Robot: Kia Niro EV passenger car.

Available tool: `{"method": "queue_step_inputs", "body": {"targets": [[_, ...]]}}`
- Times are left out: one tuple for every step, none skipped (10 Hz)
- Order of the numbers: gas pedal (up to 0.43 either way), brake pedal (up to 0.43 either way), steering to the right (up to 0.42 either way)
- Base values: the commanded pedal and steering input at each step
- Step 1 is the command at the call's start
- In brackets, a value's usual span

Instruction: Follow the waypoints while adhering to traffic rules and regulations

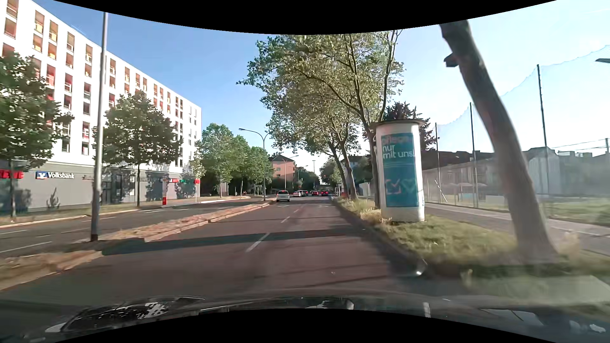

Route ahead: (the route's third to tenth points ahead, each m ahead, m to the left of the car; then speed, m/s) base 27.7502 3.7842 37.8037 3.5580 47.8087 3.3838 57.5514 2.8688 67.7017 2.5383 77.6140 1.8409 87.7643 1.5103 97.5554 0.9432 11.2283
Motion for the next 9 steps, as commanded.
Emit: {"method": "queue_step_inputs", "body": {"targets": [[0.02,0.0,0.005],[0.0,0.0,0.005],[0.0,0.0,0.005],[0.0,0.0,0.005],[0.0,0.0,0.005],[0.0,0.0,0.005],[0.0,0.0,0.004],[0.0,0.0,0.005],[0.0,0.0,0.005]]}}
